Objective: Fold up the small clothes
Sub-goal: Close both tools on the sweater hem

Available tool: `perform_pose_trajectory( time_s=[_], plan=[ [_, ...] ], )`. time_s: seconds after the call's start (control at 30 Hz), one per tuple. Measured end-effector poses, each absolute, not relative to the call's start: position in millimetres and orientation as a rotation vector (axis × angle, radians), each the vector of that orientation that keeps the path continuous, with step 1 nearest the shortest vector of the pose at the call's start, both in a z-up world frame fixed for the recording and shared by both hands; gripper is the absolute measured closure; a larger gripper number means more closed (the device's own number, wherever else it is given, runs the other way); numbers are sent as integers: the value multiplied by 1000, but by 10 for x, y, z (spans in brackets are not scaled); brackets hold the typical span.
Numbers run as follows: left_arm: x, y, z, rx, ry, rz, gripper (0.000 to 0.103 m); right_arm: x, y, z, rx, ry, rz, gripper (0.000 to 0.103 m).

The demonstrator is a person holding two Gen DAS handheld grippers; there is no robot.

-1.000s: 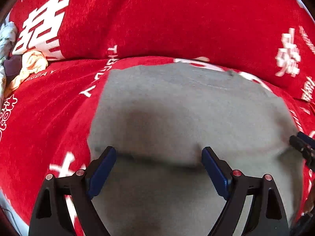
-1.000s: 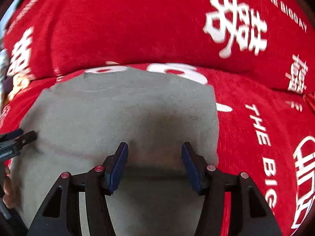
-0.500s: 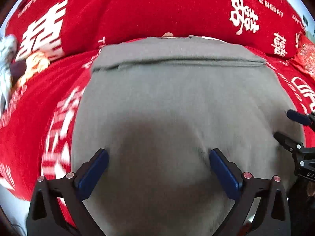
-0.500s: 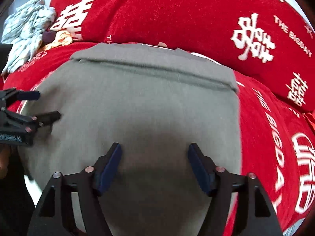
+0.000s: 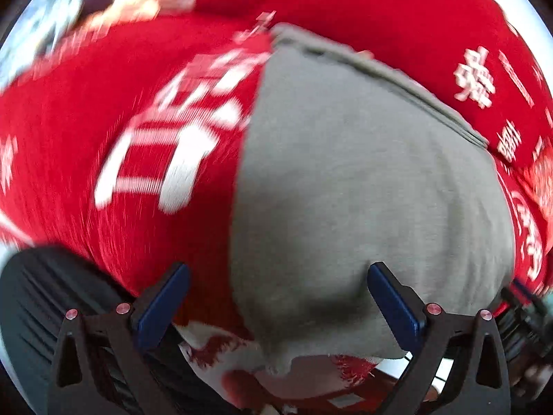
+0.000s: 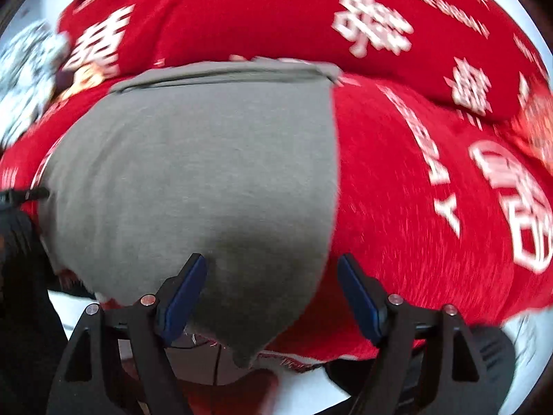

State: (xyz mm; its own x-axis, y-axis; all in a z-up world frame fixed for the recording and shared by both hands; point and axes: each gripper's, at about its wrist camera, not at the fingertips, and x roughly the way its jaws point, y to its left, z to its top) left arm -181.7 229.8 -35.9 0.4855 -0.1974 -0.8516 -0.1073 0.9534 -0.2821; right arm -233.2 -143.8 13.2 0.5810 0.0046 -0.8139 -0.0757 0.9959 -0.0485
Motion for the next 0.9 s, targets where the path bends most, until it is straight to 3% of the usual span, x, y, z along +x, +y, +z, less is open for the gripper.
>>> perform_pose_trajectory(
  time_s=[0.3,0.37,0.43,0.47,0.5,0.53,0.63,0.7,0.9],
  plan=[
    [-1823,2019,-409,-236,1067,-87,1,-2371,-1383,4,-80,956,12,23],
    [-1834,1971,-394,-228,1055,-82,2,-2380,-1378,-7,-80,957,12,29],
    [-1863,1928,-362,-201,1040,-85,14,-2413,-1322,6,-84,950,44,60],
    [-1883,1914,-334,-190,1029,-88,18,-2423,-1282,12,-85,950,62,70],
    [-1916,1890,-295,-175,1010,-96,33,-2431,-1258,16,-77,955,92,84],
    [-1925,1864,-245,-164,992,-101,52,-2429,-1251,17,-68,960,107,85],
    [-1962,1939,-155,-163,975,-109,80,-2405,-1387,50,48,963,148,89],
    [-1942,2067,-77,-238,979,-143,87,-2410,-1472,112,123,950,182,89],
    [-1827,2117,318,-251,927,-204,88,-2326,-1596,569,238,844,298,90]
  ],
)
